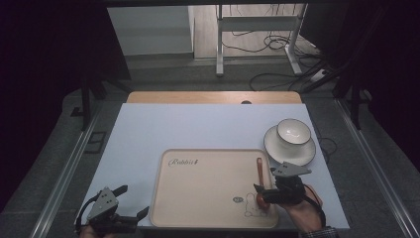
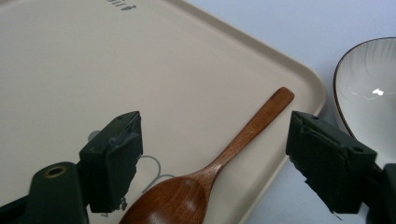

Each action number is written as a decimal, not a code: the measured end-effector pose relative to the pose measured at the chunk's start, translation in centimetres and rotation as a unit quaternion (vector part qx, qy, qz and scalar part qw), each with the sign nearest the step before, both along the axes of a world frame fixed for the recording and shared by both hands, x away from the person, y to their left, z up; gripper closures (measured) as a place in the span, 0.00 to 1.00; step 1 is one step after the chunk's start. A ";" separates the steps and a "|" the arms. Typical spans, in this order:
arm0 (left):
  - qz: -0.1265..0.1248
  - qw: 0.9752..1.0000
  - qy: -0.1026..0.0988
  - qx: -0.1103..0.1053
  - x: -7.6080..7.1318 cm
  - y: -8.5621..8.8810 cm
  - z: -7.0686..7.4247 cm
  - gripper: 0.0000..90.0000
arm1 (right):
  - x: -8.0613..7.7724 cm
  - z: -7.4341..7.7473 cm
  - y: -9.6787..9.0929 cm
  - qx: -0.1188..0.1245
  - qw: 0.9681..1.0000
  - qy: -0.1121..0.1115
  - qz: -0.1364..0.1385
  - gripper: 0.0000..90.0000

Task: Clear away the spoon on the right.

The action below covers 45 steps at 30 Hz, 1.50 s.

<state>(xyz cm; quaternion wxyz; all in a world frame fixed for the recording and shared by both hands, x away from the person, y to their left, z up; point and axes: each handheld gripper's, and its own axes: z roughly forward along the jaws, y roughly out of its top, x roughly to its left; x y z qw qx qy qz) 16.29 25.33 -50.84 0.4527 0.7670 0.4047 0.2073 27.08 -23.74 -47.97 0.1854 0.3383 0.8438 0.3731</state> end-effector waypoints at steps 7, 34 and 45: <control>0.001 1.000 0.000 -0.001 0.0 0.0 0.0 0.00 | -0.7 0.0 -0.4 0.006 1.000 0.003 -0.002 0.17; 0.005 1.000 -0.001 -0.001 0.0 0.0 0.0 0.00 | -3.1 0.4 -2.8 0.019 0.999 -0.019 -0.021 0.07; 0.007 1.000 0.000 -0.003 0.0 0.1 0.0 0.00 | -4.2 0.6 -4.0 0.026 0.999 -0.030 -0.033 0.07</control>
